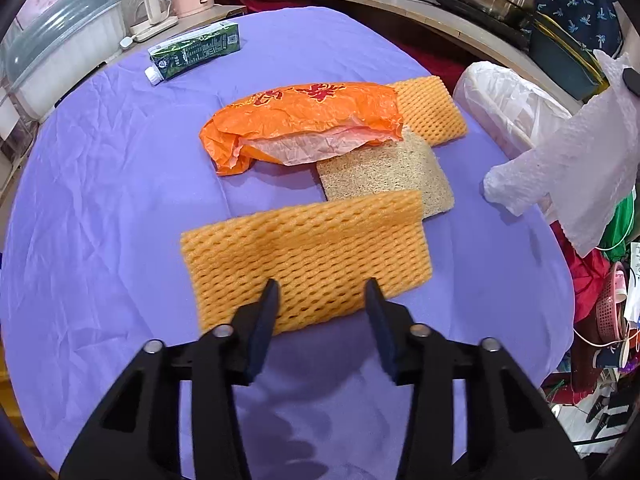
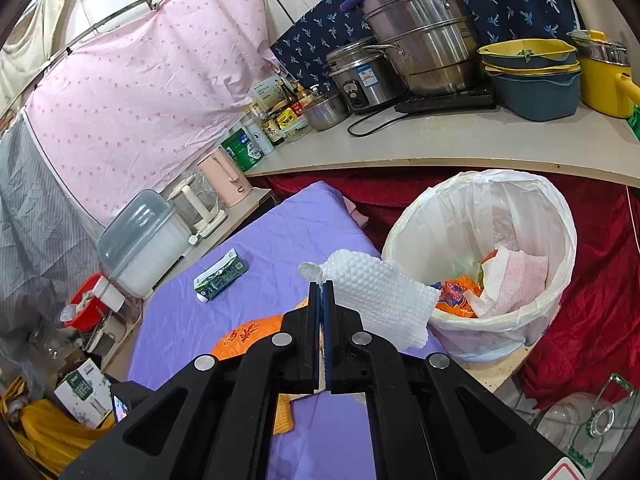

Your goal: Collect trash

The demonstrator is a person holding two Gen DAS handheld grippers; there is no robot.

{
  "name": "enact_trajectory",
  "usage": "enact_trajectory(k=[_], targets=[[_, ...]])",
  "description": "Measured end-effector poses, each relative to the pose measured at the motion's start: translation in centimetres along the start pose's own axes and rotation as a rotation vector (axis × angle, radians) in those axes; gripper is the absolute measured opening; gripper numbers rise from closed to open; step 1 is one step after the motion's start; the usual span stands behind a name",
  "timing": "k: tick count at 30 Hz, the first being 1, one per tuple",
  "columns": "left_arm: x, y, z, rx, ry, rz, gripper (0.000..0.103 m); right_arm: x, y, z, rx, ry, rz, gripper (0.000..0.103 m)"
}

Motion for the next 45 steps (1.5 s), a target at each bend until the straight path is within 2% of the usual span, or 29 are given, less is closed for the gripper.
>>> enact_trajectory(k=[2, 3, 4, 5, 9, 14, 15, 17, 19, 22, 25, 28, 35, 45], targets=[[0.1, -0.6, -0.5, 0.041, -0.019, 0.008, 0.043, 0.2, -0.1, 0.0, 0.000, 0.000, -0.003, 0.002], [0.2, -1.1, -1.0, 0.042, -0.042, 0.018, 0.048, 0.3, -0.2, -0.1, -0.001, 0.000, -0.004, 0.002], [0.3, -1.5, -1.5, 0.039, -0.058, 0.024, 0.059, 0.3, -0.2, -0.1, 0.000, -0.001, -0.005, 0.002], [0.3, -1.8, -2.0, 0.037, -0.073, 0.034, 0.066, 0.4, -0.3, -0.1, 0.000, -0.001, -0.004, 0.002], [0.2, -2.2, -4.7, 0.015, -0.146, 0.047, 0.068, 0.5, -0.4, -0.2, -0.001, -0.001, -0.007, 0.002], [0.2, -1.1, -6.7, 0.054, -0.215, 0.017, 0.067, 1.0, -0.4, -0.7, -0.006, -0.008, -0.016, 0.002], [0.1, -0.9, -6.7, 0.055, -0.210, 0.016, 0.066, 1.1, -0.3, -0.8, -0.006, -0.009, -0.018, 0.002], [0.1, -0.2, -6.4, 0.061, -0.195, 0.000, 0.053, 1.1, -0.3, -0.9, -0.005, -0.010, -0.021, 0.002], [0.2, 0.4, -6.1, 0.074, -0.188, -0.023, 0.043, 1.2, -0.2, -0.9, -0.003, -0.011, -0.025, 0.002], [0.4, 0.4, -5.6, 0.048, -0.165, -0.007, 0.036, 1.2, -0.1, -0.9, 0.003, -0.012, -0.029, 0.002], [0.5, -0.1, -5.4, 0.034, -0.149, 0.009, 0.010, 1.2, 0.0, -0.8, 0.007, -0.011, -0.032, 0.002], [0.5, -0.8, -5.4, 0.052, -0.143, 0.012, 0.008, 1.2, -0.1, -0.8, 0.007, -0.012, -0.031, 0.002], [0.3, -4.6, -4.4, 0.095, -0.126, 0.079, 0.007, 0.7, -0.8, -1.1, 0.001, -0.024, -0.008, 0.002], [-2.9, -10.4, -1.1, 0.155, -0.056, 0.196, 0.007, -1.8, -3.0, -1.1, -0.012, -0.027, 0.070, 0.002]])
Point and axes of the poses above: each gripper's, at about its wrist camera, not at the fingertips, and y roughly the way its jaws point, z to its right, x to its underside, the point moved 1 cm from there along y, roughly the way its jaws point, and after that the axes turned 7 degrees about -z, right-handed, at the moved point
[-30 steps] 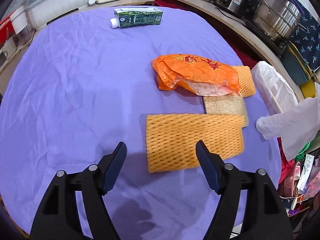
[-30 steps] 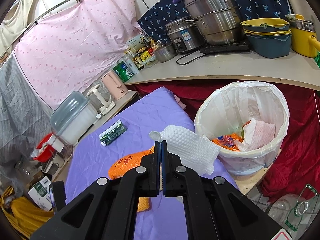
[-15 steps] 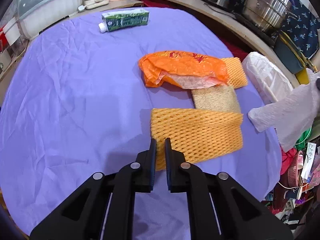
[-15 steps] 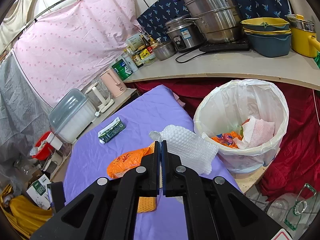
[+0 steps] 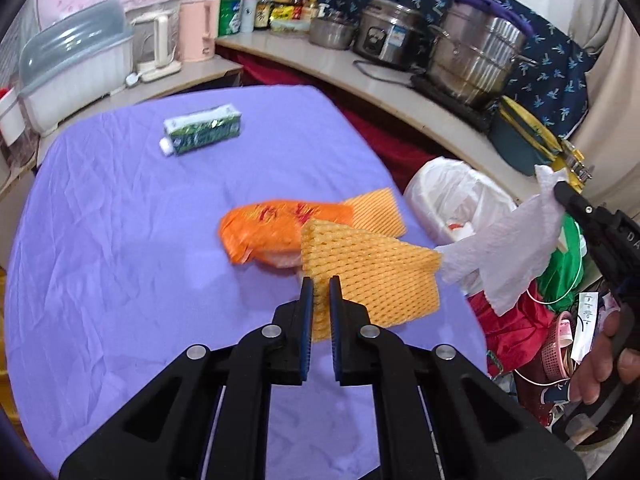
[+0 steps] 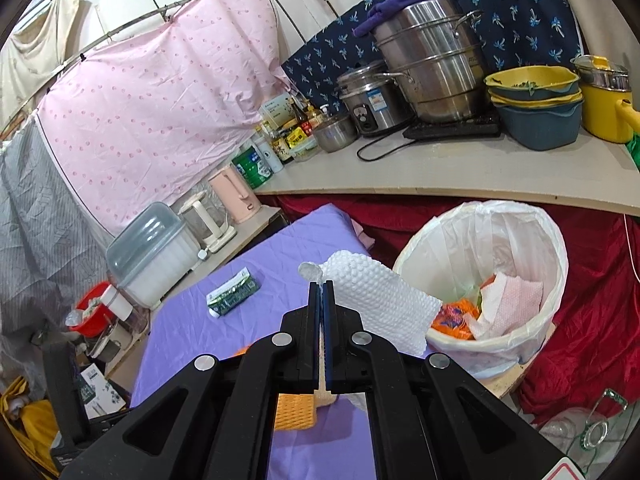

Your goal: Collect trash

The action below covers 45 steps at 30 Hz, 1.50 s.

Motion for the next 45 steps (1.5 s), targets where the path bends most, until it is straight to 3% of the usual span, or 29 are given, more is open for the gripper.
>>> enact_trajectory(k=[11, 18, 30, 34, 45], targets=[[-5.4, 1.1, 6.5, 0.029, 0.089, 0.053, 0.007, -4.7, -0.8, 3.8, 0.067, 0.014, 0.085, 0.002], [-8.1, 3.5, 10.4, 0.037, 0.138, 0.049, 0.007, -6.8, 0.6, 7.7, 0.124, 0.045, 0.086, 0.002], [-11.2, 9.1, 16.1, 0.039, 0.208, 0.007, 0.007, -7.7, 5.0, 13.9, 0.140, 0.153, 0.021, 0.002], [-11.5, 10.4, 17.6, 0.043, 0.226, -0.005, 0.007, -7.6, 5.8, 15.5, 0.145, 0.192, -0.001, 0.009], [-12.1, 12.1, 19.6, 0.055, 0.244, -0.022, 0.008, -7.4, 5.2, 16.0, 0.175, 0.186, 0.007, 0.015]])
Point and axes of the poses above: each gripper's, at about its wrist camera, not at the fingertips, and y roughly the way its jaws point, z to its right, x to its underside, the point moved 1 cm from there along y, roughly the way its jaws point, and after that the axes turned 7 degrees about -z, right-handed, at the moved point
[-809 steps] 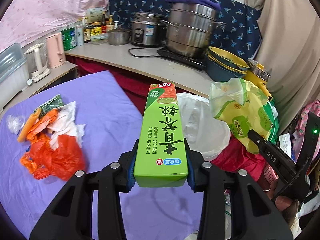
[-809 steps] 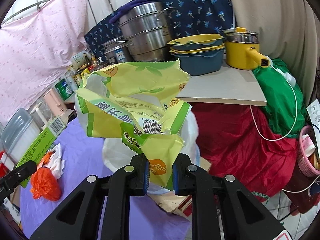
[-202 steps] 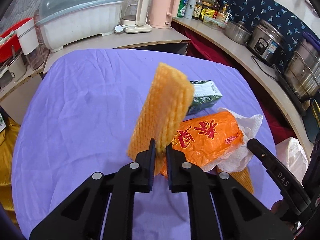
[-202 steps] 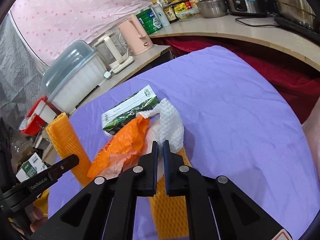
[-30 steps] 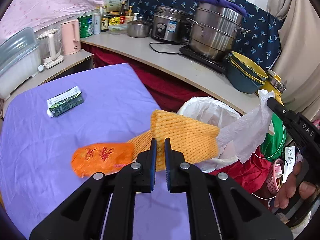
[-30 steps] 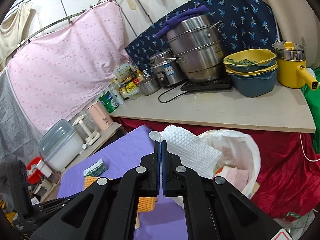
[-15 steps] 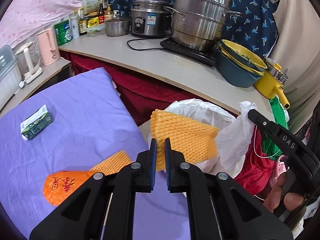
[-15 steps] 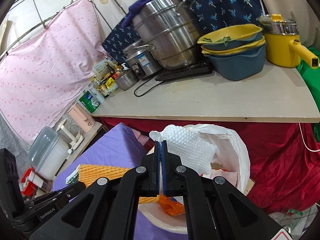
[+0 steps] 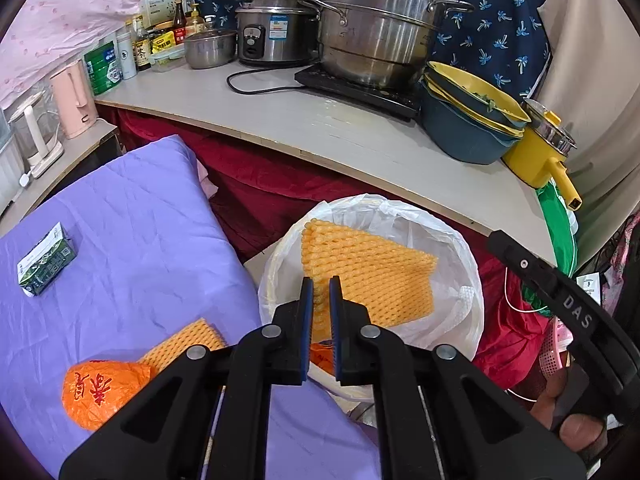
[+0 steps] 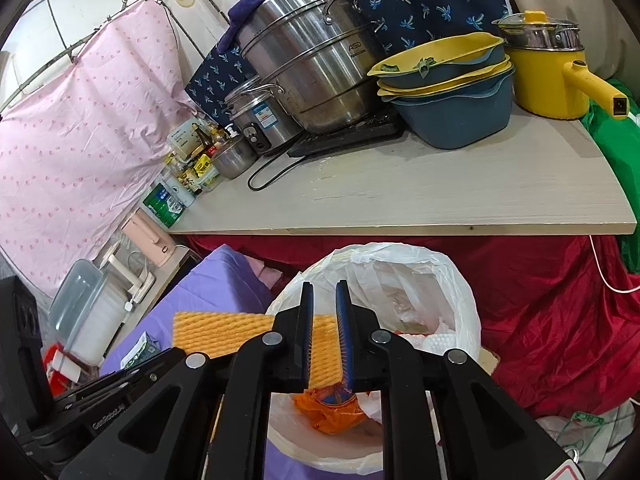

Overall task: Collect trash
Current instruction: 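Open both tools to drop the mesh sleeve and foam net into the bin, then move both tools back over the remaining trash on the table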

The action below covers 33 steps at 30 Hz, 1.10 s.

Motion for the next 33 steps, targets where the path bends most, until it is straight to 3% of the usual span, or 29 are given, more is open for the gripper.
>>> enact_trajectory(k=[5, 10, 12, 13, 14, 30, 33], targets=[[-0.3, 0.6, 0.9, 0.008, 0.010, -0.004, 0.010, 0.4, -1.2, 0.4, 0.024, -0.004, 0.015, 0.027], [-0.3, 0.7, 1.6, 0.017, 0.013, 0.006, 0.014, 0.9, -2.3, 0.7, 0.036, -0.004, 0.025, 0.029], [-0.2, 0.4, 1.7, 0.017, 0.009, 0.015, 0.032, 1.0, -2.6, 0.8, 0.033, 0.000, 0.026, 0.030], [-0.2, 0.2, 1.7, 0.012, 0.006, 0.025, 0.046, 1.1, -2.8, 0.8, 0.036, -0.001, 0.029, 0.030], [-0.2, -0.2, 1.8, 0.008, 0.004, 0.046, 0.051, 1.3, -2.9, 0.7, 0.038, -0.003, 0.031, 0.031], [0.4, -3.6, 0.6, -0.007, -0.014, 0.100, 0.054, 2.8, -4.5, -2.5, 0.017, -0.053, 0.038, 0.033], [0.8, -4.3, -0.4, -0.009, -0.037, 0.107, 0.060, 3.3, -4.7, -3.4, 0.007, -0.064, 0.038, 0.037]])
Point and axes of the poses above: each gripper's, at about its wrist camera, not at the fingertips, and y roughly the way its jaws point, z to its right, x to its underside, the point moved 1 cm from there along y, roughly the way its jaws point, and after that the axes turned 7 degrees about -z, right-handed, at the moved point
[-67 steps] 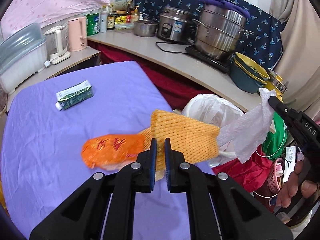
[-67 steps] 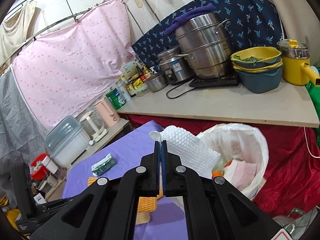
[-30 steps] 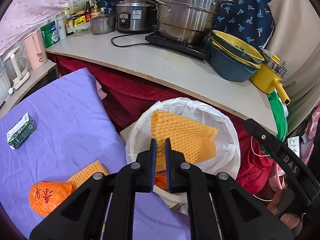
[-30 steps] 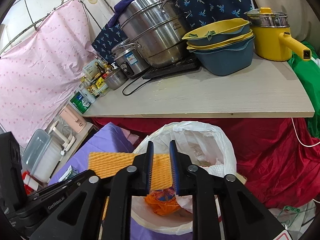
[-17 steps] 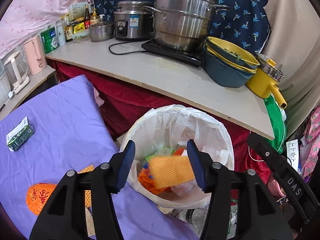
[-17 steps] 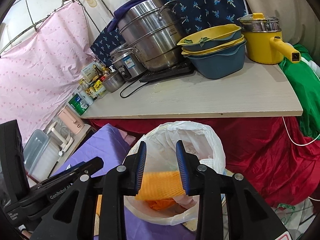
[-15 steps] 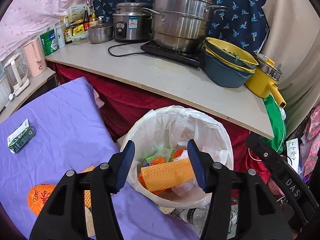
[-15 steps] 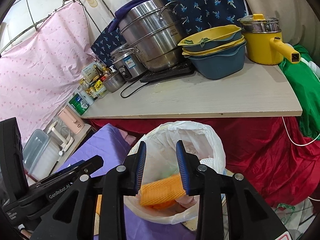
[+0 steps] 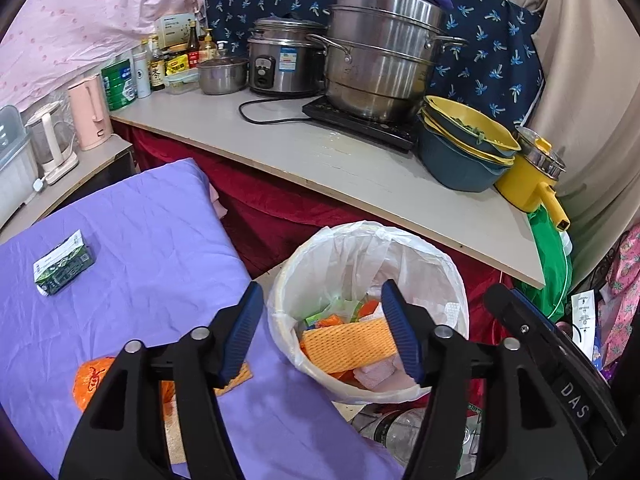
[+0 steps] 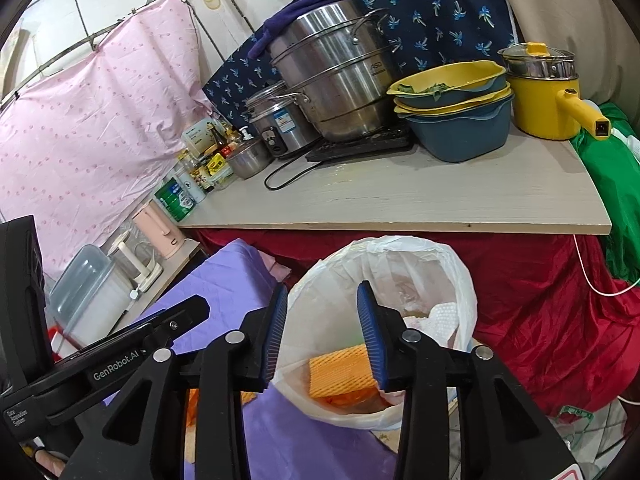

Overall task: Collect trash
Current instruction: 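Move both tools back over the remaining trash on the table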

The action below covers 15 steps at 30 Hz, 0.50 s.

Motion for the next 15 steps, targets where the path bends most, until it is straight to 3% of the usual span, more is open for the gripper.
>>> enact_trajectory(k=[15], targets=[[3.3, -3.6, -7.3, -0.078, -0.103, 0.024, 0.067, 3.4, 0.4, -6.7, -0.066, -0.096, -0.068, 0.038]])
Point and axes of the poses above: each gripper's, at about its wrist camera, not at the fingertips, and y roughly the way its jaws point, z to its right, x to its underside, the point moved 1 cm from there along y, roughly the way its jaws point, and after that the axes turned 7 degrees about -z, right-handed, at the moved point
